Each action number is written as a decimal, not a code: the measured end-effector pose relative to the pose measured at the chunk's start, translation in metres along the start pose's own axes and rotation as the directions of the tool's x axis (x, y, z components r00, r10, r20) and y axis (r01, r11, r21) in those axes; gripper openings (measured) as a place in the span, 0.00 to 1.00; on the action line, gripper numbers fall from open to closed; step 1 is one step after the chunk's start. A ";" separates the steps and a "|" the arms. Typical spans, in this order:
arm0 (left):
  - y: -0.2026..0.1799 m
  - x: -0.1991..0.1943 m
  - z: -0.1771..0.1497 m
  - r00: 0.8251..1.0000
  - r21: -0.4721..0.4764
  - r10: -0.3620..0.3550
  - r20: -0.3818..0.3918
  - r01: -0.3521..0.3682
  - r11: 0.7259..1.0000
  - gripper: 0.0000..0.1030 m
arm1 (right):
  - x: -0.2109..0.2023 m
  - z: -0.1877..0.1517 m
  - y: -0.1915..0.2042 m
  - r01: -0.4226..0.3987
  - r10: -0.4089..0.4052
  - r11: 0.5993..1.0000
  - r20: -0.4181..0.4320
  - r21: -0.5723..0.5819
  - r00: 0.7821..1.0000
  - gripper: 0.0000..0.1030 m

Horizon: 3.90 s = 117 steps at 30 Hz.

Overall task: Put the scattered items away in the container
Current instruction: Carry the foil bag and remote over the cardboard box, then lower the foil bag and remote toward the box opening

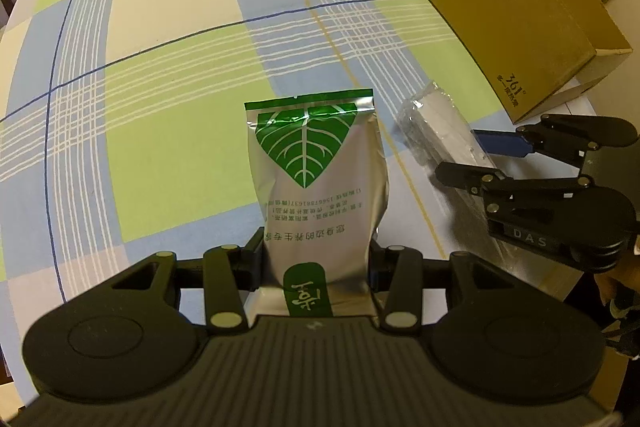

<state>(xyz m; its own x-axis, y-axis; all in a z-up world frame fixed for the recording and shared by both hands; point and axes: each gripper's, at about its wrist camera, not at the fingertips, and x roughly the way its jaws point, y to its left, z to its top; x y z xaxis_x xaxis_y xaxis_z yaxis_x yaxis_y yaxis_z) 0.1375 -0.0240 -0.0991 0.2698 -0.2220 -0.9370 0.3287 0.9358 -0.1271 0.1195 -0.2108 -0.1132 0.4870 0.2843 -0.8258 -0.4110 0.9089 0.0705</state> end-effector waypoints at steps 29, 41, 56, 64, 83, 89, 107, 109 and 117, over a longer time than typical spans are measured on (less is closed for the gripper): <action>-0.038 -0.056 -0.002 0.992 -0.009 0.060 0.114 -0.060 0.998 0.38 | -0.063 0.017 0.003 0.018 -0.018 1.000 0.090 0.001 0.996 0.40; -0.052 -0.075 -0.002 0.984 -0.008 0.068 0.164 -0.067 0.998 0.38 | -0.091 0.021 -0.005 0.042 -0.042 0.999 0.140 0.000 0.989 0.40; -0.077 -0.105 0.005 0.969 0.020 0.048 0.242 -0.055 0.998 0.38 | -0.130 0.023 -0.016 0.070 -0.074 0.997 0.201 0.028 0.977 0.40; -0.102 -0.113 0.026 0.962 0.063 0.010 0.273 -0.028 0.998 0.38 | -0.152 0.025 -0.037 0.101 -0.116 0.992 0.227 0.077 0.967 0.40; -0.167 -0.118 0.077 0.943 0.170 -0.081 0.324 0.027 0.985 0.38 | -0.193 0.027 -0.102 0.173 -0.218 0.968 0.264 0.182 0.940 0.40; -0.181 -0.119 0.093 0.938 0.190 -0.100 0.333 0.037 0.981 0.38 | -0.197 0.028 -0.118 0.191 -0.242 0.961 0.269 0.199 0.932 0.40; -0.210 -0.104 0.137 0.928 0.222 -0.146 0.343 0.071 0.972 0.38 | -0.191 0.042 -0.156 0.216 -0.270 0.954 0.283 0.208 0.920 0.40; -0.210 -0.103 0.142 0.926 0.222 -0.149 0.346 0.073 0.972 0.38 | -0.188 0.044 -0.161 0.219 -0.274 0.953 0.282 0.210 0.919 0.40; -0.212 -0.093 0.159 0.925 0.223 -0.155 0.346 0.079 0.972 0.38 | -0.180 0.052 -0.178 0.225 -0.282 0.950 0.280 0.218 0.918 0.40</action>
<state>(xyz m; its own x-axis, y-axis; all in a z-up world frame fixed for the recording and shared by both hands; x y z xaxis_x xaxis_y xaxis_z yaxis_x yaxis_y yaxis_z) 0.1867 -0.2451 0.0672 0.5123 -0.4450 -0.7345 0.5425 0.8307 -0.1249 0.1453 -0.4078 0.0522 0.7785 0.0899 -0.6211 -0.1123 0.9937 0.0030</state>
